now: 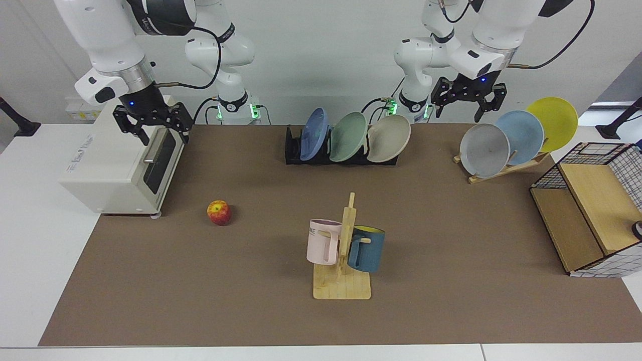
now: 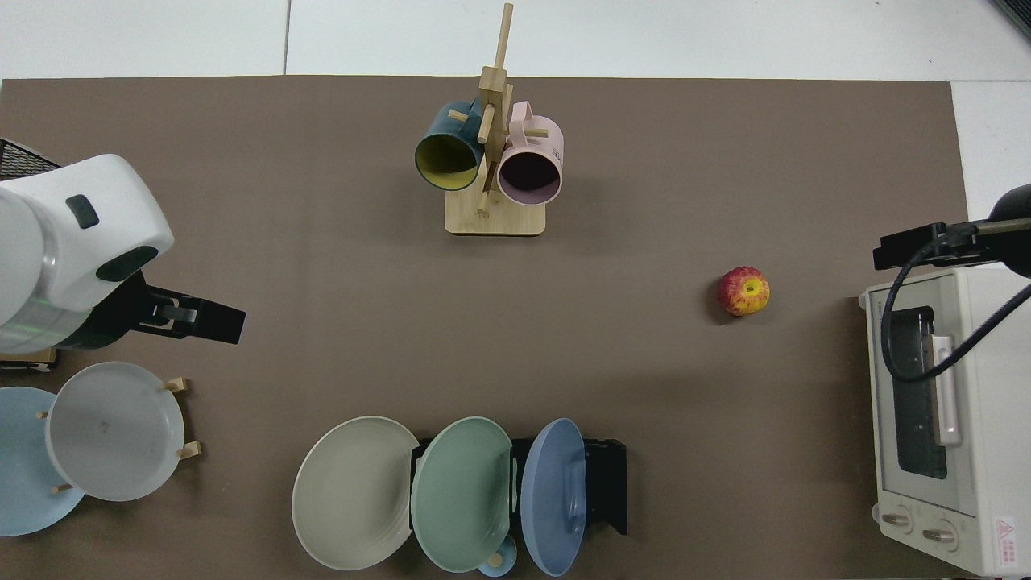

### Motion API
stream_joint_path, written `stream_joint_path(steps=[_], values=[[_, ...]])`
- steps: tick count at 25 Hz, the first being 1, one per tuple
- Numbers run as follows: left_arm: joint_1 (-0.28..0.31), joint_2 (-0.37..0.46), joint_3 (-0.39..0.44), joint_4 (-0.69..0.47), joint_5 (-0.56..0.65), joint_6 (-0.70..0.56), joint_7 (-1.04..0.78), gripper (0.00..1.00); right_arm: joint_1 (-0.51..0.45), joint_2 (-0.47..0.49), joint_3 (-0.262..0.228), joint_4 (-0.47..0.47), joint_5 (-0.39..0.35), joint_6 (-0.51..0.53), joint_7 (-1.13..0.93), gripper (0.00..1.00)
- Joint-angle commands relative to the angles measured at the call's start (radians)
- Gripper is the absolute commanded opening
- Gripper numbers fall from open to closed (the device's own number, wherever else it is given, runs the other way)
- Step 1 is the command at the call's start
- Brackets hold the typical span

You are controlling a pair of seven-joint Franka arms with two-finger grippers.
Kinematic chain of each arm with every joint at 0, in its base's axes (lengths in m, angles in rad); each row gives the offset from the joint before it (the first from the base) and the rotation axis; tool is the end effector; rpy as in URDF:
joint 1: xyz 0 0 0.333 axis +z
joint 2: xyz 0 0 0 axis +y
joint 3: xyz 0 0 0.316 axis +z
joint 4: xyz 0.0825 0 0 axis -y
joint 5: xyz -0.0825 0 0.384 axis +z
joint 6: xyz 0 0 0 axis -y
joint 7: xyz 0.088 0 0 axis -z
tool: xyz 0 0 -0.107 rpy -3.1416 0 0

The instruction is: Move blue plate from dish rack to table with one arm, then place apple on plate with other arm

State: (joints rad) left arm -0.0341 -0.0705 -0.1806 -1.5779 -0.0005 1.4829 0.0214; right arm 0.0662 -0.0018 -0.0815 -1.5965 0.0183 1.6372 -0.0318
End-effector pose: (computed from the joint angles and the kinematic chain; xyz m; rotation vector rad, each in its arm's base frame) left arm 0.5109 -0.1154 0.6509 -3.1051 0.3674 0.0381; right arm 0.5602 -0.0068 0.6193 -3.1234 -0.0245 -0.0670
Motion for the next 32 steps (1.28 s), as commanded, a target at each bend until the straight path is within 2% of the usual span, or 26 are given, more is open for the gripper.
stream_joint_path(steps=[1,3,8,13,16,18,21,27,32], values=[[0.005,-0.028,0.006,-0.024,-0.006,0.010,0.000,1.00,0.000,-0.026,0.014,-0.042,0.006,0.016,0.000,1.00],[0.005,-0.029,0.006,-0.022,-0.006,0.010,0.000,1.00,0.001,-0.047,0.022,-0.069,0.011,0.021,-0.003,1.00],[0.002,-0.029,0.001,-0.024,-0.007,0.008,-0.003,1.00,0.021,-0.037,0.023,-0.066,0.015,0.053,-0.002,1.00],[0.003,-0.040,-0.010,-0.034,-0.012,-0.001,-0.008,1.00,0.024,0.022,0.025,0.001,0.011,0.047,-0.003,1.00],[0.000,-0.057,-0.013,-0.048,-0.052,-0.004,-0.017,1.00,0.029,0.045,0.025,0.003,0.011,0.059,-0.002,1.00],[-0.003,-0.067,-0.017,-0.065,-0.078,-0.001,-0.028,1.00,0.035,0.069,0.025,-0.002,0.014,0.105,0.000,1.00],[-0.004,-0.094,-0.048,-0.099,-0.105,0.007,-0.034,1.00,0.043,0.082,0.025,-0.045,0.015,0.171,0.000,1.00],[-0.001,-0.175,-0.149,-0.214,-0.185,0.062,-0.107,1.00,0.043,0.138,0.025,-0.082,0.014,0.213,0.013,1.00],[0.000,-0.190,-0.194,-0.241,-0.226,0.080,-0.139,1.00,0.043,0.144,0.023,-0.189,0.014,0.335,0.013,1.00]])
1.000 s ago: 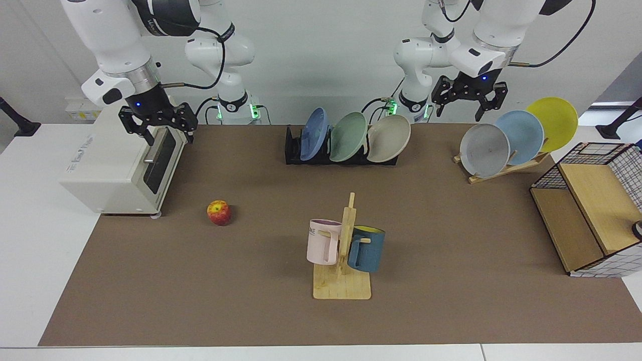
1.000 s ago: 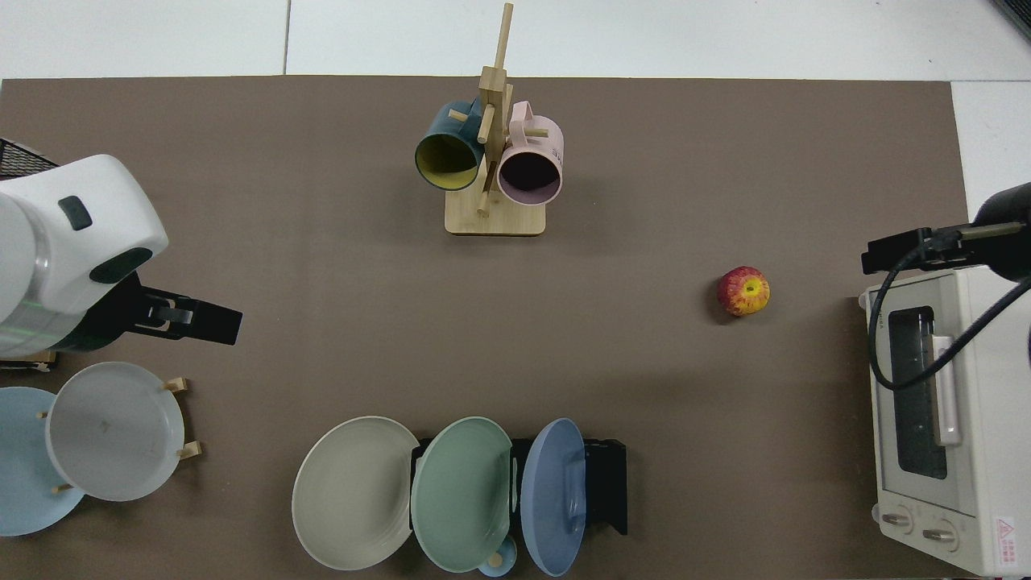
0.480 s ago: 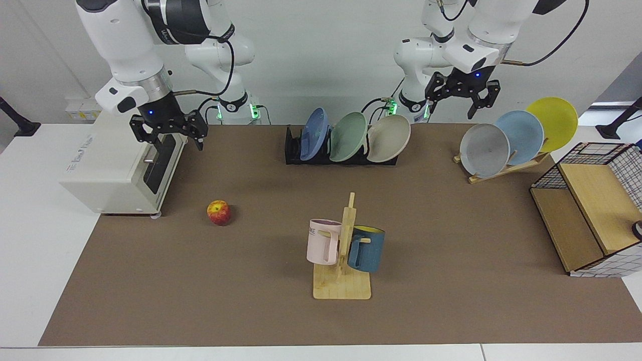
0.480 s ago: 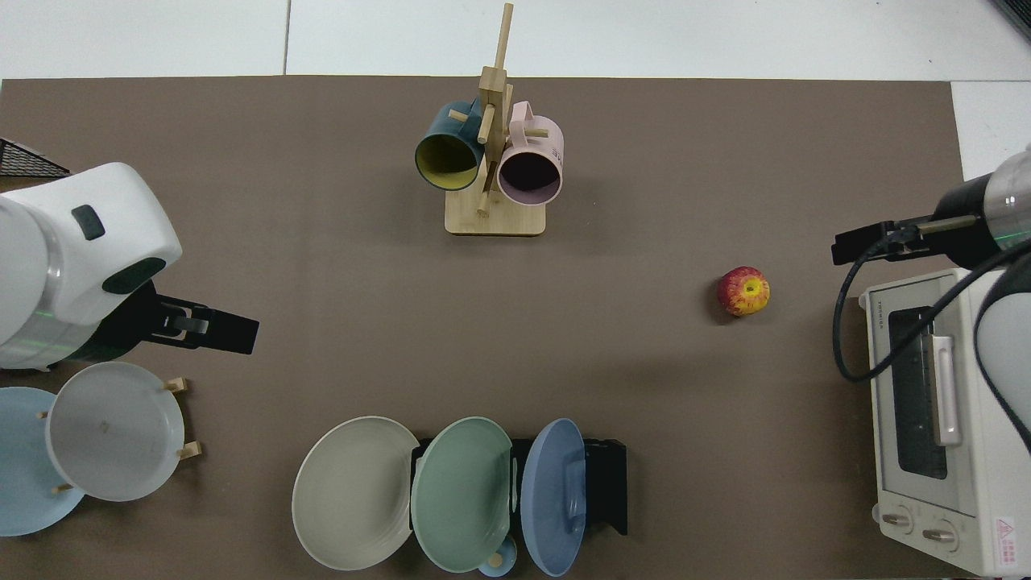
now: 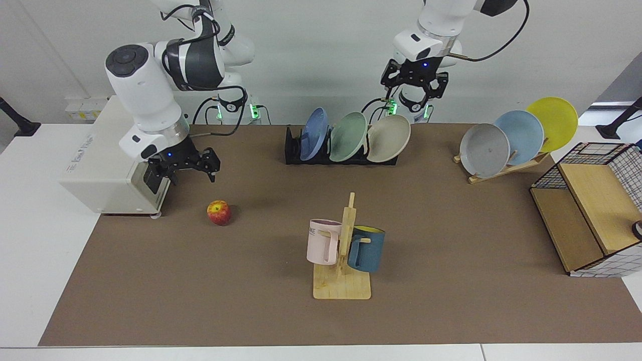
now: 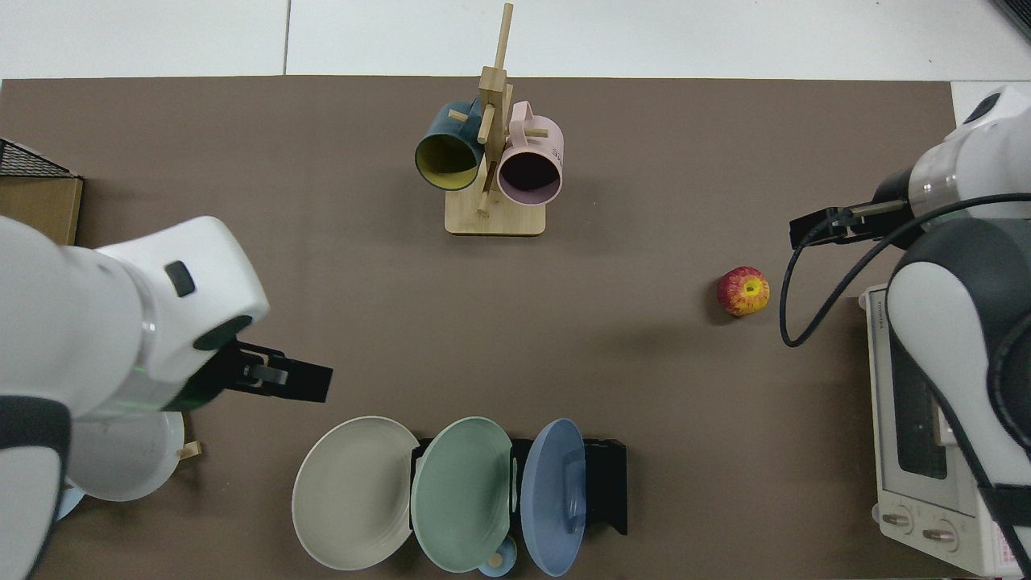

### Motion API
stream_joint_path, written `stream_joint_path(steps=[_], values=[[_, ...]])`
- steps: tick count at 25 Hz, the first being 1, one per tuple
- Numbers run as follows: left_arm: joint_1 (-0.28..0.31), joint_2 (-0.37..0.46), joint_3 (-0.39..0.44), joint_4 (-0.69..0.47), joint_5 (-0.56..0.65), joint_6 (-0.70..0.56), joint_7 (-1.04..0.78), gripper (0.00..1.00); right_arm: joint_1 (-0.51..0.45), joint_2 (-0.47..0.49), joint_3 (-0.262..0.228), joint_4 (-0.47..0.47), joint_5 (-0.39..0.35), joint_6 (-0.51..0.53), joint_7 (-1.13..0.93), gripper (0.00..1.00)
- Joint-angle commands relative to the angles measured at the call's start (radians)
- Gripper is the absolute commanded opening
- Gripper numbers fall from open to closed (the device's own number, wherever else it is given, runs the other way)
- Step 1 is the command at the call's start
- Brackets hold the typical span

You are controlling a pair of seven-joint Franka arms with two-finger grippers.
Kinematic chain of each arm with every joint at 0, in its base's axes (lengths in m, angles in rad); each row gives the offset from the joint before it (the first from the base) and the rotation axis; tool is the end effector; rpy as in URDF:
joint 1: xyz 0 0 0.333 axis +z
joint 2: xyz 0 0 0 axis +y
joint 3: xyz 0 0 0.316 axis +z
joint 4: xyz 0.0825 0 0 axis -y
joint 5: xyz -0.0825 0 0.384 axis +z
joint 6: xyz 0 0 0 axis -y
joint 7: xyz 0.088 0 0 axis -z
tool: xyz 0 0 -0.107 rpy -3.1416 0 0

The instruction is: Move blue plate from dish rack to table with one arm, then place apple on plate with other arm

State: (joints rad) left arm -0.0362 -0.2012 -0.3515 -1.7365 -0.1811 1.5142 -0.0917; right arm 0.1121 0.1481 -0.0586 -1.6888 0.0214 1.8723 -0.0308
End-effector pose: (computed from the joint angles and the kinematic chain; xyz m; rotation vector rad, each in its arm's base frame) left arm 0.4375 -0.2199 0.6402 3.0060 -0.4475 -0.0891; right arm 0.6110 0.0363 0.5083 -3.1263 -0.1237 -0.0556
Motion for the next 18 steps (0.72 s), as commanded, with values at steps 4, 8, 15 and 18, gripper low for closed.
stream_joint_path(steps=[4,8,15,18], values=[[0.004,-0.083,-0.112,-0.150,-0.066,0.131,-0.118,1.00,-0.003,0.017,0.002,-0.161,0.012,0.205,0.011,1.00],[0.007,-0.075,-0.239,-0.219,-0.067,0.208,-0.247,1.00,-0.003,0.073,0.002,-0.169,0.012,0.257,0.014,1.00],[0.007,-0.081,-0.352,-0.311,-0.138,0.334,-0.318,0.99,0.003,0.142,0.002,-0.198,0.012,0.332,0.015,1.00],[0.027,-0.075,-0.446,-0.366,-0.136,0.434,-0.402,0.99,-0.002,0.157,0.002,-0.229,0.012,0.373,0.014,1.00]])
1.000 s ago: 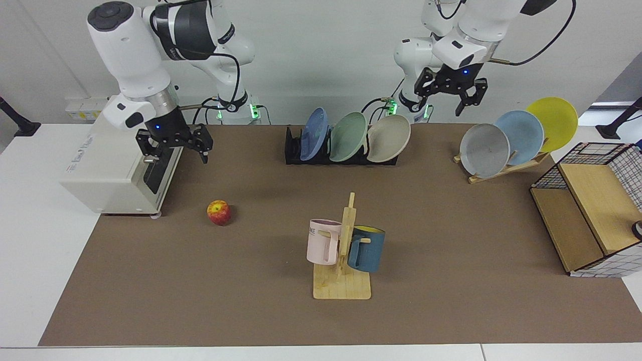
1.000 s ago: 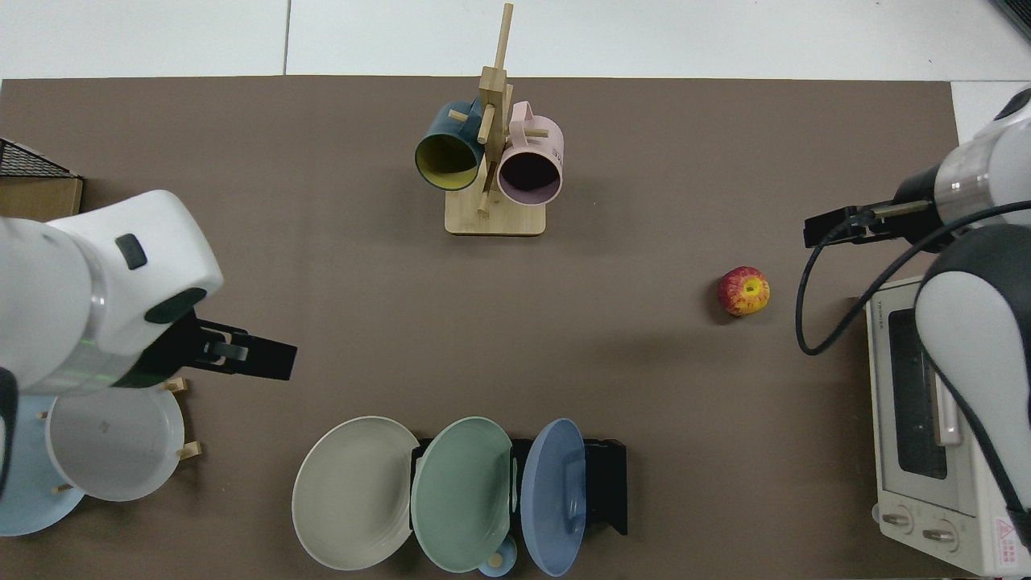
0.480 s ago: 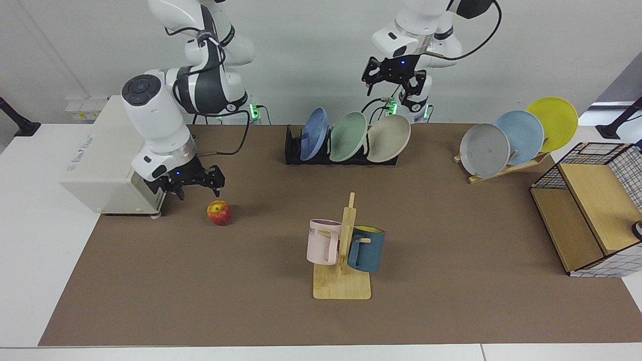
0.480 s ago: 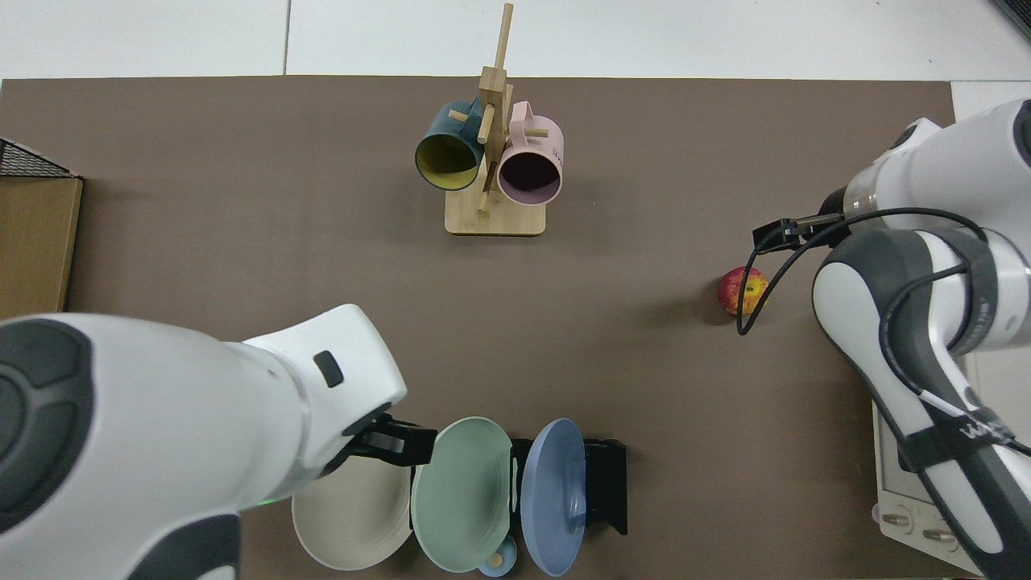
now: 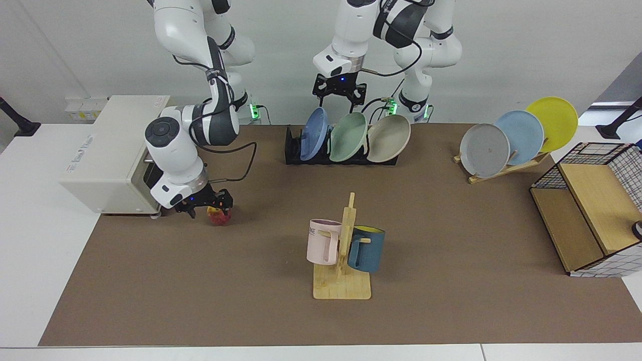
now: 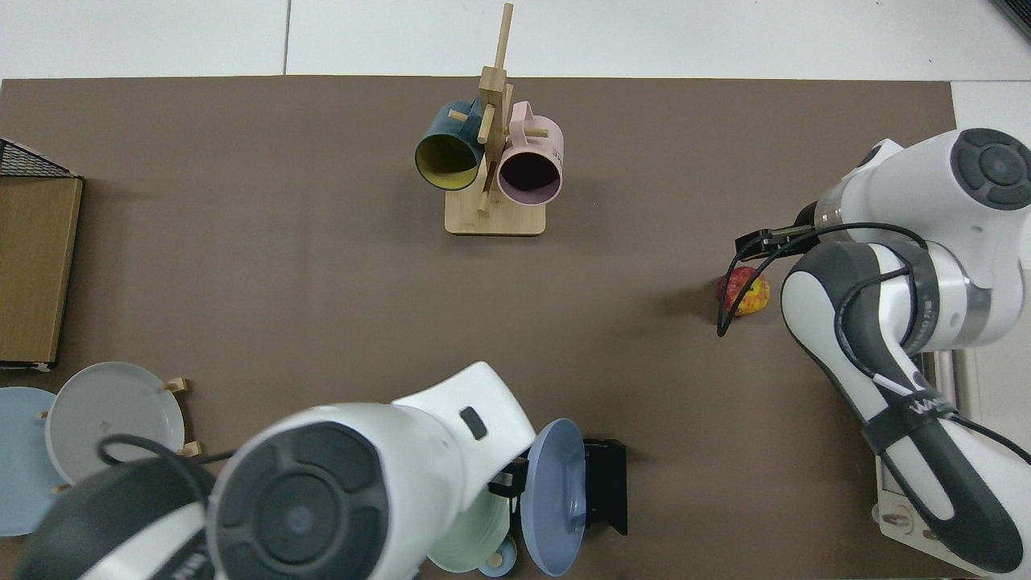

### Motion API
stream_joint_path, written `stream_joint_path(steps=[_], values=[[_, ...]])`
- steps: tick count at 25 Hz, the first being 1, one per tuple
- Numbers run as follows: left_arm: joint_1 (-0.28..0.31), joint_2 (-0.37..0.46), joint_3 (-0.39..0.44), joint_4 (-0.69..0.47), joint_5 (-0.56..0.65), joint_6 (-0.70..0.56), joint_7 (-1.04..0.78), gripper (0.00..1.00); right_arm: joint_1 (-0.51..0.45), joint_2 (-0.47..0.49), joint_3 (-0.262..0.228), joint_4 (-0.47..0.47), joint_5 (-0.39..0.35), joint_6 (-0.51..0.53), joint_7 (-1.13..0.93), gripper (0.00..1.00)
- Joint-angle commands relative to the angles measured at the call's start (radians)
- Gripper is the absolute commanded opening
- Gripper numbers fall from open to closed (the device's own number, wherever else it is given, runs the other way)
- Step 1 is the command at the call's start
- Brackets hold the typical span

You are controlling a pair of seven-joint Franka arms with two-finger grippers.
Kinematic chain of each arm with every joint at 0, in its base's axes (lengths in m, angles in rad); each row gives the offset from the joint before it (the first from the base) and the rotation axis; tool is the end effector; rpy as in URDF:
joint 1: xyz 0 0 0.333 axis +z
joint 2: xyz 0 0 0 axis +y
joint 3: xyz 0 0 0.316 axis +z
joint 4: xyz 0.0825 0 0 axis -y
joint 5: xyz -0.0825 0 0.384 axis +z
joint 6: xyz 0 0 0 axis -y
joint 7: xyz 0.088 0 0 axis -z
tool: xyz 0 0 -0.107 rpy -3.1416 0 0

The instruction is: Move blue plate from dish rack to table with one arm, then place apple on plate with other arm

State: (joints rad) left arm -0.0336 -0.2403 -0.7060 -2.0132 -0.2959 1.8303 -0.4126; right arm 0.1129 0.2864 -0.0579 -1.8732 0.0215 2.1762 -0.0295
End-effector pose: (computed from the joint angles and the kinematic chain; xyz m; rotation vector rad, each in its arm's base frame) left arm 0.3412 -0.3757 0.5310 3.0044 -0.3582 -0.0977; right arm 0.6222 0.0370 0.3629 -3.1376 -0.1176 -0.0269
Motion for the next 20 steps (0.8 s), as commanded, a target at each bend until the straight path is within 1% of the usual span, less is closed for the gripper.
stream_joint_path(steps=[1,3,6,8,10,11,12,14,15,17,18,20], values=[[0.024,-0.036,-0.098,-0.102,-0.022,0.139,-0.097,0.98,-0.002,0.022,0.001,-0.049,0.012,0.071,0.013,1.00],[0.024,-0.028,-0.102,-0.117,-0.019,0.164,-0.115,0.98,-0.001,0.034,0.001,-0.055,0.012,0.073,0.013,1.00],[0.031,-0.016,-0.144,-0.162,-0.008,0.187,-0.118,0.96,0.002,0.040,0.001,-0.063,0.012,0.073,0.016,1.00],[0.029,-0.016,-0.159,-0.194,0.000,0.236,-0.133,0.96,0.004,0.045,0.001,-0.066,0.012,0.073,0.022,1.00],[0.031,-0.013,-0.173,-0.213,0.000,0.277,-0.164,0.90,0.004,0.048,0.001,-0.072,0.011,0.074,0.022,1.00],[0.031,-0.013,-0.176,-0.214,0.000,0.277,-0.169,0.88,0.004,0.051,0.001,-0.081,0.011,0.076,0.022,1.00],[0.031,-0.013,-0.176,-0.214,0.000,0.277,-0.170,0.81,0.005,0.051,0.001,-0.086,0.011,0.077,0.022,1.00],[0.032,-0.011,-0.176,-0.214,0.000,0.276,-0.170,0.50,0.005,0.053,0.001,-0.093,0.011,0.092,0.023,1.00],[0.032,-0.005,-0.176,-0.214,0.000,0.276,-0.170,0.37,0.005,0.053,0.001,-0.103,0.009,0.102,0.023,1.00],[0.032,0.006,-0.176,-0.208,0.000,0.271,-0.172,0.17,0.008,0.053,0.001,-0.112,0.009,0.108,0.025,1.00],[0.032,0.004,-0.174,-0.206,0.000,0.267,-0.172,0.09,0.016,0.053,0.000,-0.113,0.008,0.108,0.023,1.00],[0.037,0.001,-0.173,-0.200,0.001,0.254,-0.169,0.00,0.022,0.054,0.000,-0.116,0.008,0.108,0.025,1.00]])
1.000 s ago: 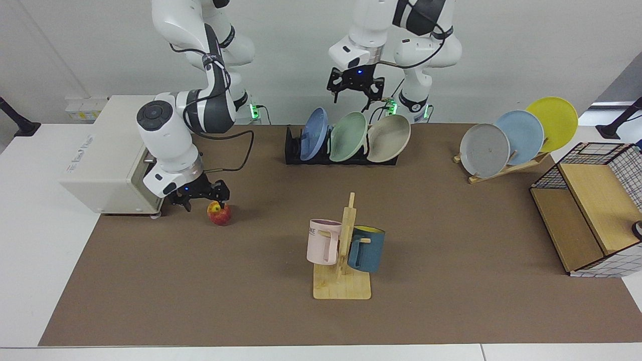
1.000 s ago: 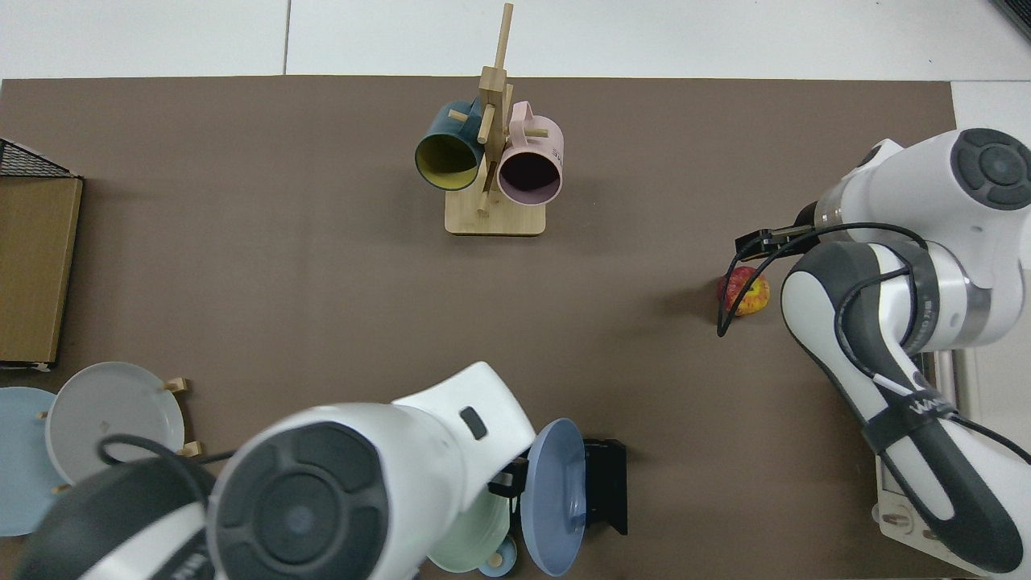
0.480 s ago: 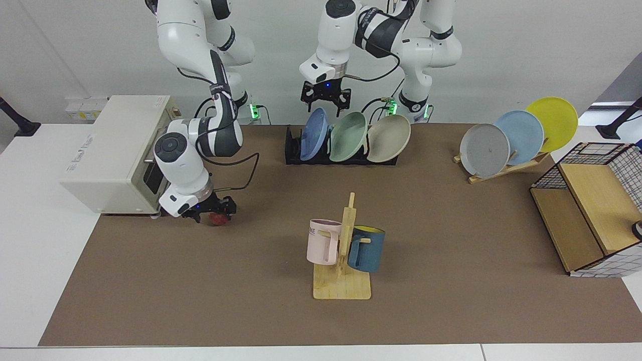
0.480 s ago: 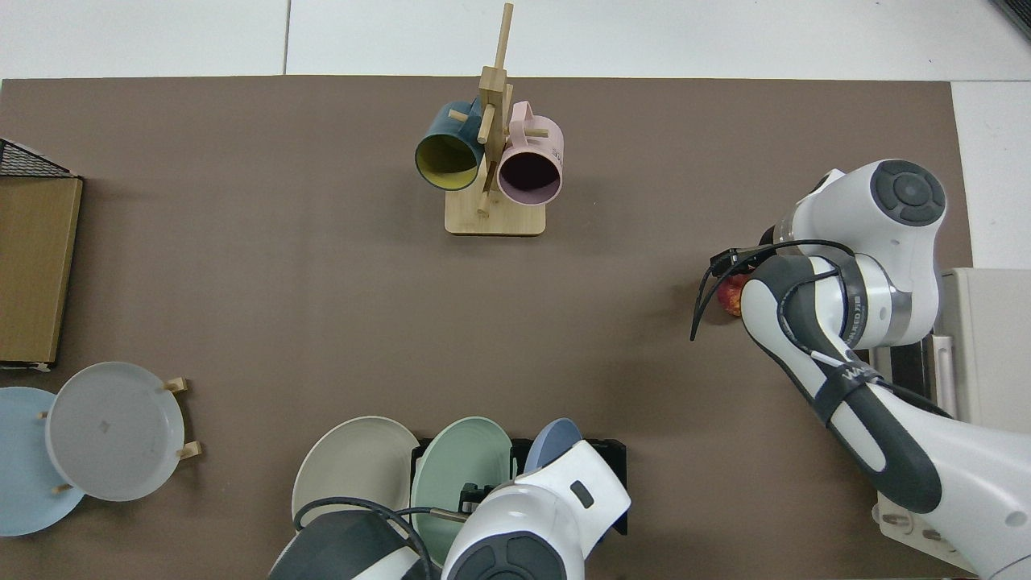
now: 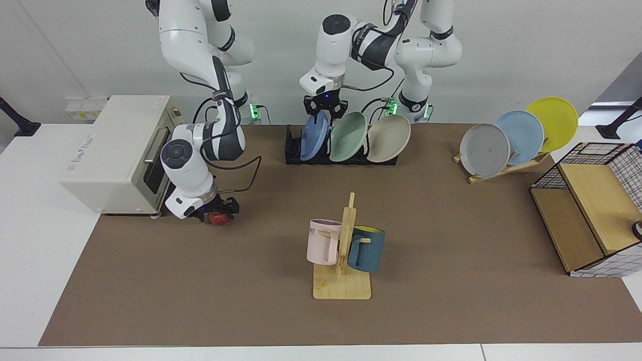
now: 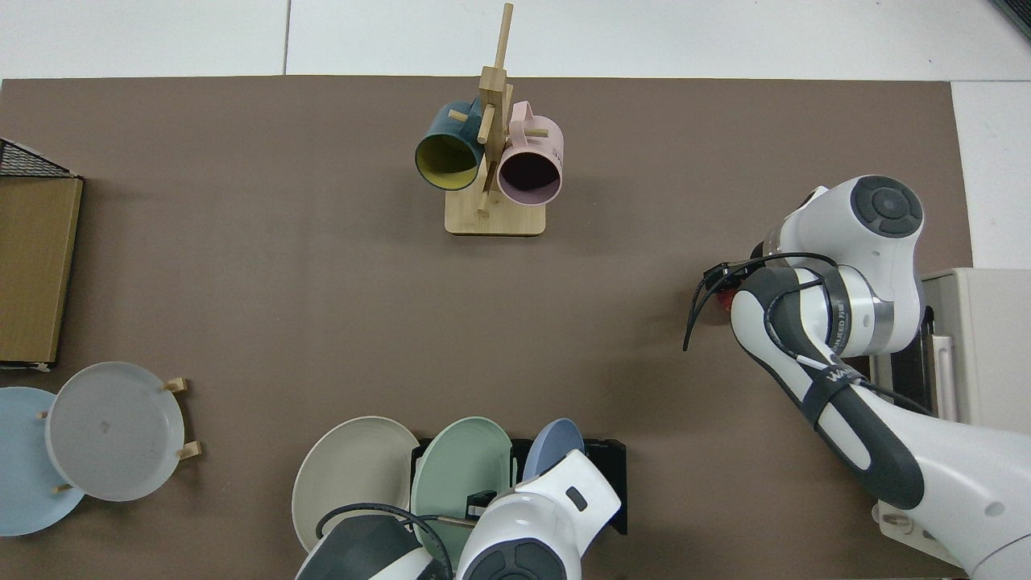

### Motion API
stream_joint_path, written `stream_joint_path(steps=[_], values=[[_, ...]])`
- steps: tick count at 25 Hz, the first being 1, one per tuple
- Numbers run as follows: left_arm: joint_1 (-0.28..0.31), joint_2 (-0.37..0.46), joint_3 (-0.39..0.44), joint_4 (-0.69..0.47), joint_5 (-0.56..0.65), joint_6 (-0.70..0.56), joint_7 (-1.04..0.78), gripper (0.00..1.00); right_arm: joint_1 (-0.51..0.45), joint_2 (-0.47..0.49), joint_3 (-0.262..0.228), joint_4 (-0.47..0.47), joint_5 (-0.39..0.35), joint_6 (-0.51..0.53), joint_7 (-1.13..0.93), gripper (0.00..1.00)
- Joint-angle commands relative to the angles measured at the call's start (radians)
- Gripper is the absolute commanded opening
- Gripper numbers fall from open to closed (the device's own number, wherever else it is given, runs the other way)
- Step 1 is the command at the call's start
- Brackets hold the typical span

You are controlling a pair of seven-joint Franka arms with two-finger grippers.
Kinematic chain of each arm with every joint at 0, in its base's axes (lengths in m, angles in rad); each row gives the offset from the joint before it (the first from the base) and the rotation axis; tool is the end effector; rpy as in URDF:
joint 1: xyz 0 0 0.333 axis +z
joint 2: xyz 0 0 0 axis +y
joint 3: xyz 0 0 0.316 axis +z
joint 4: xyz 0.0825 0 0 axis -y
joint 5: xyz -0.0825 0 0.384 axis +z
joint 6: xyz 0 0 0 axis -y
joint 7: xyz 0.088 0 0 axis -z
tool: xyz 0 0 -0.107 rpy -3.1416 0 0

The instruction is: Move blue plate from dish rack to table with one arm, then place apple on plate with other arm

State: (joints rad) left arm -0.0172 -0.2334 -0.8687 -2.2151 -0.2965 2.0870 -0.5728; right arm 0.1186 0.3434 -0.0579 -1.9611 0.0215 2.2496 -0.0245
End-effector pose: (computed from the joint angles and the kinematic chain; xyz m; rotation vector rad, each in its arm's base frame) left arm 0.2970 -0.4069 0.4419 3.0457 -0.2430 -0.0414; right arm 0.6053 0.0387 0.2956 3.1341 0.1162 -0.0849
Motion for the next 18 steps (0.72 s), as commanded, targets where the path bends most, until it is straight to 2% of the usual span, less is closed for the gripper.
stream_joint_path(steps=[1,8,10,12,13,15,16,17,18], values=[[0.025,-0.007,-0.009,0.008,0.002,-0.013,-0.009,0.00,0.016,-0.003,0.000,-0.030,0.006,0.034,0.020,1.00],[0.033,-0.021,0.010,0.089,0.045,-0.142,-0.010,0.00,0.016,-0.003,0.000,-0.033,0.003,0.036,0.020,1.00],[0.033,-0.029,0.011,0.103,0.053,-0.172,-0.010,0.00,0.016,-0.003,0.000,-0.033,0.003,0.034,0.020,0.96],[0.033,-0.033,0.016,0.115,0.054,-0.196,-0.010,0.00,0.016,-0.003,0.000,-0.033,0.001,0.034,0.018,0.77],[0.033,-0.032,0.022,0.124,0.054,-0.205,-0.010,0.00,0.016,-0.003,0.000,-0.033,-0.003,0.034,0.018,0.63],[0.031,-0.032,0.033,0.146,0.069,-0.222,-0.009,0.00,0.016,-0.003,0.000,-0.033,-0.009,0.031,0.017,0.28],[0.031,-0.032,0.040,0.158,0.092,-0.231,-0.009,0.00,0.018,-0.003,0.000,-0.033,-0.009,0.031,0.017,0.15],[0.031,-0.030,0.049,0.169,0.117,-0.240,-0.006,0.00,0.016,-0.003,0.000,-0.033,-0.009,0.030,0.017,0.03],[0.031,-0.027,0.060,0.176,0.137,-0.246,-0.001,0.00,0.016,-0.003,0.000,-0.033,-0.009,0.028,0.017,0.00]])
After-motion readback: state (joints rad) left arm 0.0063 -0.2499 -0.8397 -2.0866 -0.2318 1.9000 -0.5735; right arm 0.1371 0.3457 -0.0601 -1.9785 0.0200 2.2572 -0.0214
